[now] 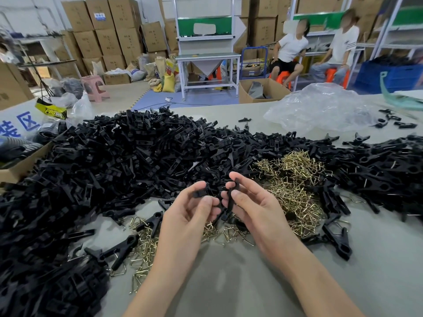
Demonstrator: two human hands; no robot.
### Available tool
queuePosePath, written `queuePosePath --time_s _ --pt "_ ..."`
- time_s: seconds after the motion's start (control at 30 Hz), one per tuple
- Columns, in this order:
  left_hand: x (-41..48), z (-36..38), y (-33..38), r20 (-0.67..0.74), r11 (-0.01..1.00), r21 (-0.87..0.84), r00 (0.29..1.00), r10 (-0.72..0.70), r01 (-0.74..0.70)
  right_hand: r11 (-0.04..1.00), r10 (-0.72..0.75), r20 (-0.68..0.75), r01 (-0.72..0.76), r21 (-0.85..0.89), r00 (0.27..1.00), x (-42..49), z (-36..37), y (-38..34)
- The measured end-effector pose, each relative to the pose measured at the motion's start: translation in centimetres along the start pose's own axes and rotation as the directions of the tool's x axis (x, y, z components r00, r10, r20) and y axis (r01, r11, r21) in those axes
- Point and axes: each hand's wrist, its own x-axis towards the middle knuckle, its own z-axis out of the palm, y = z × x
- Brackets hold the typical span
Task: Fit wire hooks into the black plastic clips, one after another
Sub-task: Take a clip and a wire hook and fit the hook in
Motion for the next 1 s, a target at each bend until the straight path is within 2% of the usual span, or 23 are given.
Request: queuePosePath --time_s 0.2,0.33,0.57,0.67,1.0 --pt "-0.31 0.08 -0.03 -0.004 0.980 0.199 1.000 0.030 -0.028 0.996 -0.025 0.015 0.026 -0.091 1.000 0.09 -0.19 0.00" --pt "-0.27 0.14 -0.06 0.049 0.977 0.214 0.999 -0.021 0.010 0.989 -0.019 0.078 0.030 -0.146 0.997 -0.01 -0.11 0.08" --pt "-0.21 0.23 0.15 0.075 0.932 0.345 0.993 0.090 -0.111 0.954 0.016 0.144 0.028 -0.300 0.989 -0.39 0.27 -0.02" --pt "-0.21 0.12 0.11 0.075 0.918 0.370 0.990 0.120 -0.139 0.952 0.025 0.154 0.024 -0.307 0.988 -0.41 0.37 -0.01" --pt "-0.22 -0.07 -0.03 0.090 0.900 0.420 0.992 0.089 -0.118 0.961 0.042 0.148 0.000 -0.277 0.988 -0.58 0.47 -0.13"
